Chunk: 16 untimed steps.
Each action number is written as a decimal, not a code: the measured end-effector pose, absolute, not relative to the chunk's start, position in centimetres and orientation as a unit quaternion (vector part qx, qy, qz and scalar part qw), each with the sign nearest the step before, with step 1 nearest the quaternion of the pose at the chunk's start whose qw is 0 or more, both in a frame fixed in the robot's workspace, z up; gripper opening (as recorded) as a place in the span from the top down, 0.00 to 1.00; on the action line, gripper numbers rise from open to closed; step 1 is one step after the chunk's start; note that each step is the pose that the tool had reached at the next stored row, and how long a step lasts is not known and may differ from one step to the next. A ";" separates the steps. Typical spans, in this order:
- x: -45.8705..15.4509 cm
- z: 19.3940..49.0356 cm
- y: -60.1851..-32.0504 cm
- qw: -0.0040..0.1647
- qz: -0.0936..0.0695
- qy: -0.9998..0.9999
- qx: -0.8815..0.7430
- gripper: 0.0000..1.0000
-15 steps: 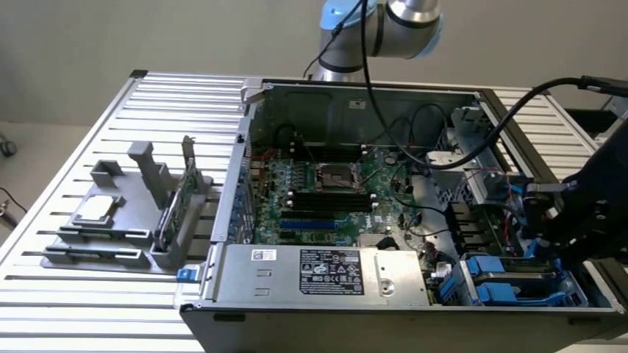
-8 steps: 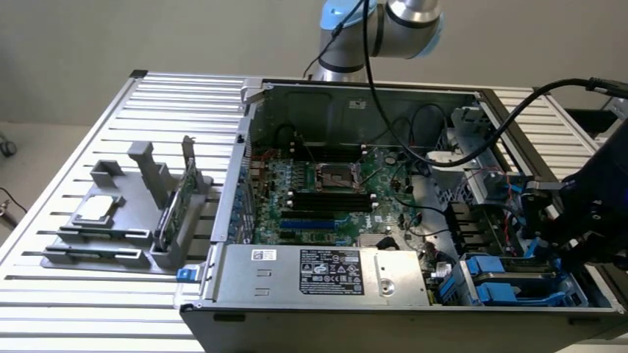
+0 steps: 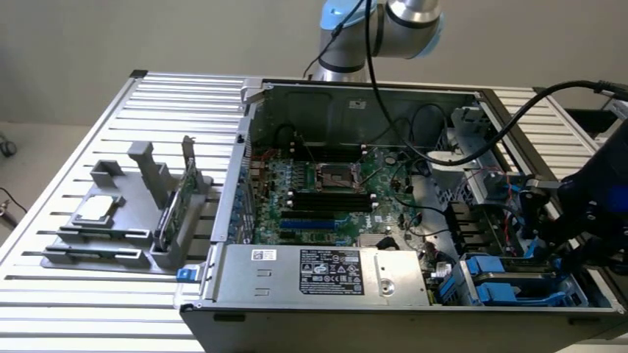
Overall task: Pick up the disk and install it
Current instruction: 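Insert the first disk wire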
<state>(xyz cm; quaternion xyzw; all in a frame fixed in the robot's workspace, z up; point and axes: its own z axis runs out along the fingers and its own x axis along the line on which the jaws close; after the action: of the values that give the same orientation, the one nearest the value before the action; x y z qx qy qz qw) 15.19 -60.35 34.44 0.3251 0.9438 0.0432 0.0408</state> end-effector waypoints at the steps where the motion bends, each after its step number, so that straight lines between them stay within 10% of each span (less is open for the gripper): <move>1: 15.2 34.4 -60.3 0.040 0.046 0.942 0.330 0.69; 16: 15.2 34.6 -60.4 0.033 0.071 0.920 0.383 0.69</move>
<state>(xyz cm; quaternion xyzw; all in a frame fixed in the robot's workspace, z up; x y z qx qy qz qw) 15.19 -60.36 34.58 0.3830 0.9204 0.0711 0.0329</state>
